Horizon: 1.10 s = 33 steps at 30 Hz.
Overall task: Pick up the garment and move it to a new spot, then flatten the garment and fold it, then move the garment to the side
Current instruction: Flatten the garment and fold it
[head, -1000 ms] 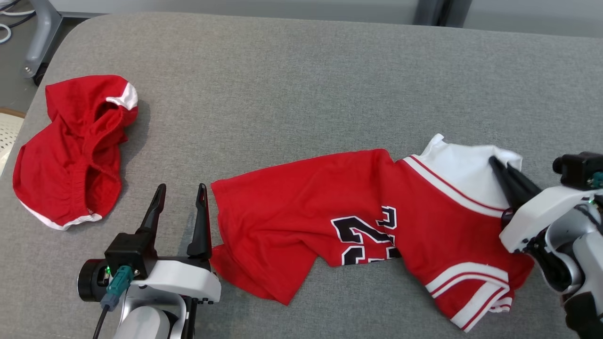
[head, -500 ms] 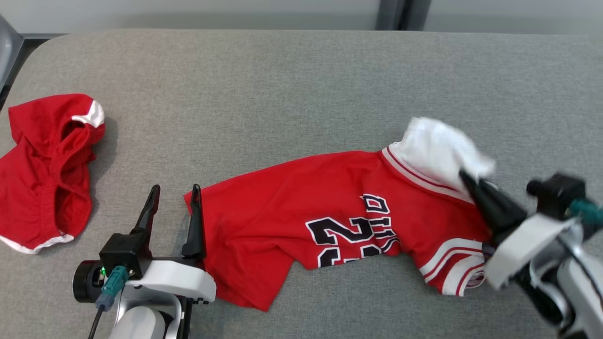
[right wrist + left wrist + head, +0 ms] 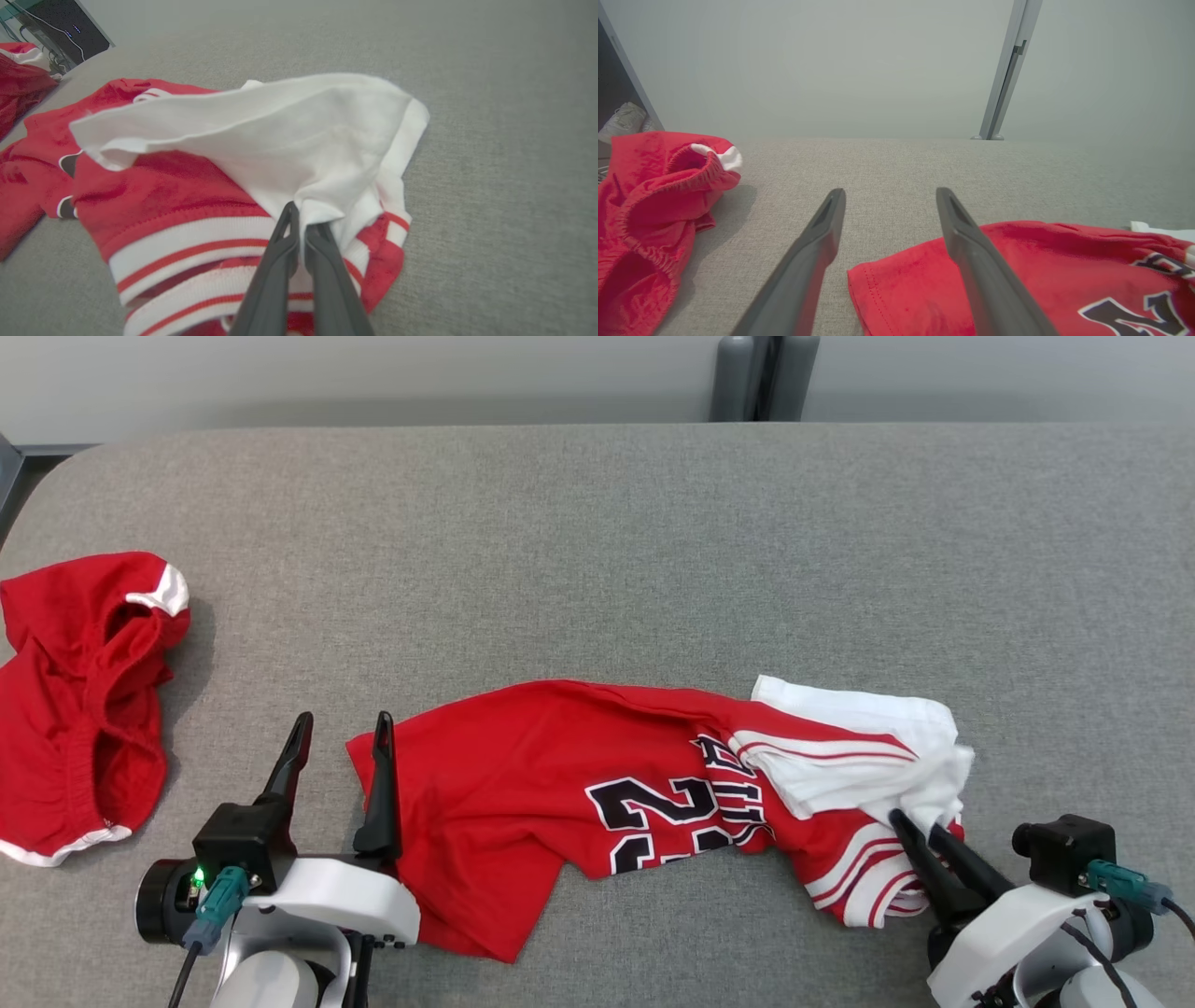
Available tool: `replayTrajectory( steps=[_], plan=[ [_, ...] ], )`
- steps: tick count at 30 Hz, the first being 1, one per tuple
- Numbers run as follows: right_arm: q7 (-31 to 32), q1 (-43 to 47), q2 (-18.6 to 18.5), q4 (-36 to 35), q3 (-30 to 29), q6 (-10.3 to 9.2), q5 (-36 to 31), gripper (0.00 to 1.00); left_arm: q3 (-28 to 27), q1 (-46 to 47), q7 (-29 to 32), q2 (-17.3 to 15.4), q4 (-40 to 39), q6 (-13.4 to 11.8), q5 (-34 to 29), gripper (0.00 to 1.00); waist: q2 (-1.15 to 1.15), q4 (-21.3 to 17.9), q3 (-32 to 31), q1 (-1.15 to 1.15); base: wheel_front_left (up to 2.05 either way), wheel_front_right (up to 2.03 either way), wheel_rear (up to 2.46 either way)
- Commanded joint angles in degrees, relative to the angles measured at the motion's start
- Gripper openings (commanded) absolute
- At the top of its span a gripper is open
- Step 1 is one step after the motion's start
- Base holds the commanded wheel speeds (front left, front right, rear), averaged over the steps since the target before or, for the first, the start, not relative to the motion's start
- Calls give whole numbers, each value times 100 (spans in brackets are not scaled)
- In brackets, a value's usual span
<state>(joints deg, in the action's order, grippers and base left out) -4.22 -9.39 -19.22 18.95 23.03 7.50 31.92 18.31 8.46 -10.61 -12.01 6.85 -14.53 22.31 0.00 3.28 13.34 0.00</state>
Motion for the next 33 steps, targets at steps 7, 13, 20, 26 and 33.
replayTrajectory(
  steps=[7, 13, 20, 26, 33],
  plan=[
    [-427, 76, 170, -171, -382, -1, -141, 100, 8, -207, 88, -117, -58, -57, 60, 100, 0, -105, -246, 0, 0, 0, 0],
    [-680, 225, 296, -672, -1011, 0, -416, 100, -19, -349, 155, -173, -100, -113, 111, 100, 0, -210, -485, 0, 0, 0, 0],
    [-566, 360, 467, -1235, -1676, 0, -989, 100, -73, -588, 182, -221, -202, -214, 186, 100, 0, -371, -717, 0, 0, 0, 0],
    [-335, 630, 650, -1553, -1965, 0, -1224, 100, -140, -796, 240, -253, -329, -296, 264, 100, 0, -445, -838, 0, 0, 0, 0],
    [-201, 819, 818, -1741, -2146, 0, -1343, 100, -140, -925, 339, -306, -426, -366, 293, 100, 0, -489, -888, 0, 0, 0, 0]
  ],
)
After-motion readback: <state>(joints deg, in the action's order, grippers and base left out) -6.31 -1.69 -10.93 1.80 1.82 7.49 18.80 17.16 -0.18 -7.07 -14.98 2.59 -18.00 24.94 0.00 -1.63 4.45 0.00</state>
